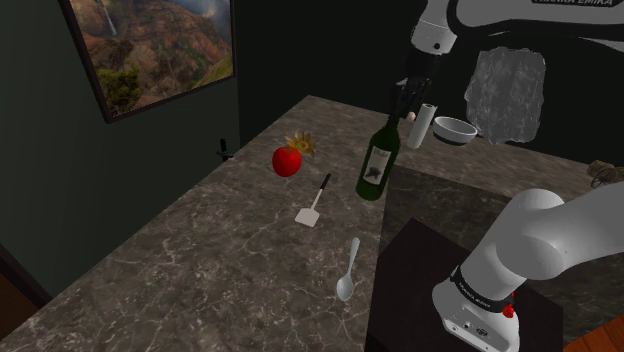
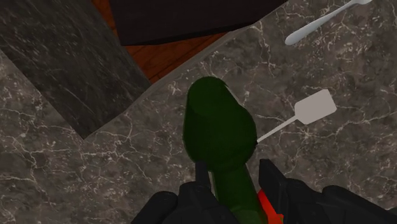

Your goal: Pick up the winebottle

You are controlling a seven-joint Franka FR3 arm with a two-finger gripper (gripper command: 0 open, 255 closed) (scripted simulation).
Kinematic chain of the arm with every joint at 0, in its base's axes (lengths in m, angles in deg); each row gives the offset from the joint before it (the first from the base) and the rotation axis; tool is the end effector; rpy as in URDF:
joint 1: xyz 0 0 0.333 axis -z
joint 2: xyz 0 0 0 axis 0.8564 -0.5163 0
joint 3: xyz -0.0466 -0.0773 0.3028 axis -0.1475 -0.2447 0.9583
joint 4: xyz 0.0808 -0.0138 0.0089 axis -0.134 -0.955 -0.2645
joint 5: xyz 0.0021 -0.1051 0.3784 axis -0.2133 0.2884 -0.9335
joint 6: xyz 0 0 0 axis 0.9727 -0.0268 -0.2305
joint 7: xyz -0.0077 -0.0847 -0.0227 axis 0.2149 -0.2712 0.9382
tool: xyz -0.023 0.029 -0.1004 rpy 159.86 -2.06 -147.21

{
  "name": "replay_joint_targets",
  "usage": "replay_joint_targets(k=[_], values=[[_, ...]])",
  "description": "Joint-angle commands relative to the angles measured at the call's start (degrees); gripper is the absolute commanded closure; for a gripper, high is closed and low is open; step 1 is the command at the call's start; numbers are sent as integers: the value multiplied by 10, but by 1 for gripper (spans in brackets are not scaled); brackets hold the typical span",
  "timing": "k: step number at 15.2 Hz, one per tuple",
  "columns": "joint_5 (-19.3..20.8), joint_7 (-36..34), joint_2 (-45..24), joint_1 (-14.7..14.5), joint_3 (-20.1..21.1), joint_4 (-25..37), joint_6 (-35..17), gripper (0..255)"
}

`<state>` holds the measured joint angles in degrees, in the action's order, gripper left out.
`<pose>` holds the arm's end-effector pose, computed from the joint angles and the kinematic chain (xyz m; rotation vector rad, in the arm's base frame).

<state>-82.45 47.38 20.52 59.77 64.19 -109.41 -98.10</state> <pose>0.3600 -0.0414 0.5971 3.0786 -0.2715 0.1586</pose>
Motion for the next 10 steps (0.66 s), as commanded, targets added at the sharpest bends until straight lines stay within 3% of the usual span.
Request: replay_joint_targets(k=[1, 10], values=[[-1, 1, -4, 0, 1, 21, 17, 255], [-3, 4, -19, -1, 2, 88, 69, 255]])
